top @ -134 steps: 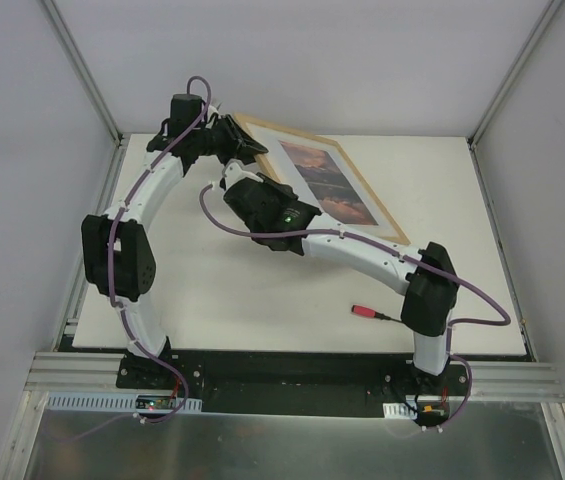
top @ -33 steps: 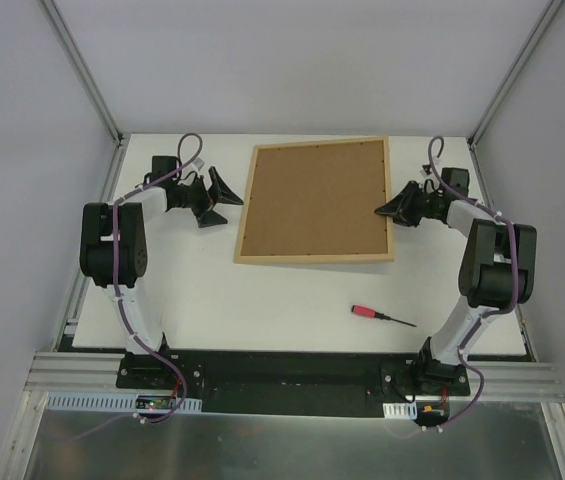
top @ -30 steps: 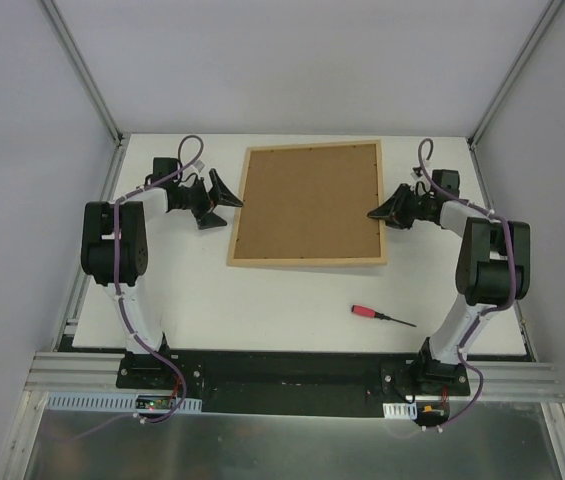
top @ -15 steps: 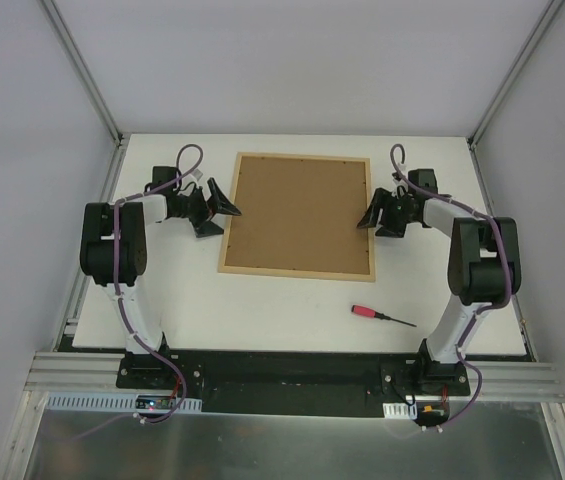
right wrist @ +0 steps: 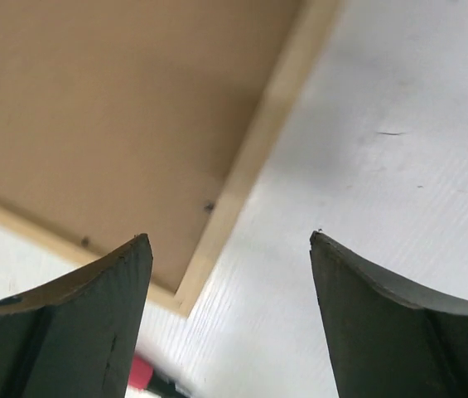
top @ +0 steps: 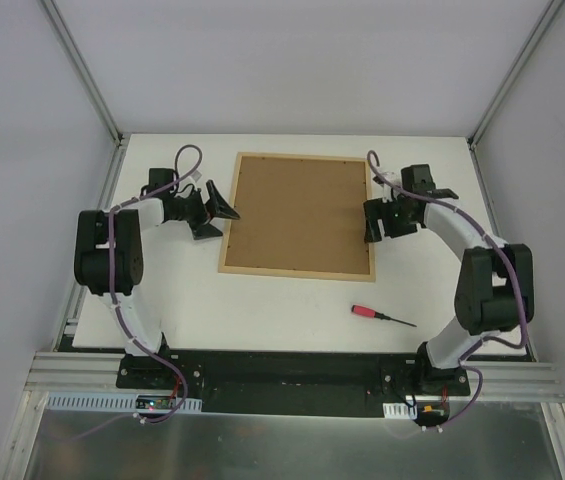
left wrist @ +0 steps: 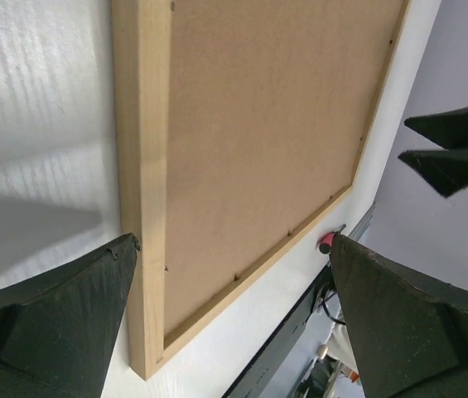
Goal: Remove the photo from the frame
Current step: Turn over the photo frame at the center of the board, then pick up the screwdriver from the center of the board.
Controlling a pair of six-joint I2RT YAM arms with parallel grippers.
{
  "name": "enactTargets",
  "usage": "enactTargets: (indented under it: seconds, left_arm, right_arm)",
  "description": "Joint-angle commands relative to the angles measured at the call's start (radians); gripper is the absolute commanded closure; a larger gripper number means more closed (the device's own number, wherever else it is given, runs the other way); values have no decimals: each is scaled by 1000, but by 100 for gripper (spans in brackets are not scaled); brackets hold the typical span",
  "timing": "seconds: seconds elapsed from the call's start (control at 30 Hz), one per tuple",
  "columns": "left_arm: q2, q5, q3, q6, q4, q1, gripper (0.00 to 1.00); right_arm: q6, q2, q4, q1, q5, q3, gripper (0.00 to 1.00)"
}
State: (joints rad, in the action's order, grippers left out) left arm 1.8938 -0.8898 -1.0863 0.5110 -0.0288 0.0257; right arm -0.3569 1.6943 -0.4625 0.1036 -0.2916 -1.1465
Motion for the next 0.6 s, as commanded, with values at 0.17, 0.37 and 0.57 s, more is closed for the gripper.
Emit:
enactTargets:
  seconds: [0.17, 0.37, 0.57]
  left_arm:
    - [-283, -46, 8, -150, -144, 69, 1]
    - [-442, -90, 25, -245, -258, 193, 1]
    - [-550, -158, 57, -308, -329, 342, 1]
  right_arm:
    - [-451, -277, -310, 393, 84, 119, 25]
    - [-475, -280, -320, 579, 196, 234, 27]
    - [-467, -187, -373, 692, 327, 239, 29]
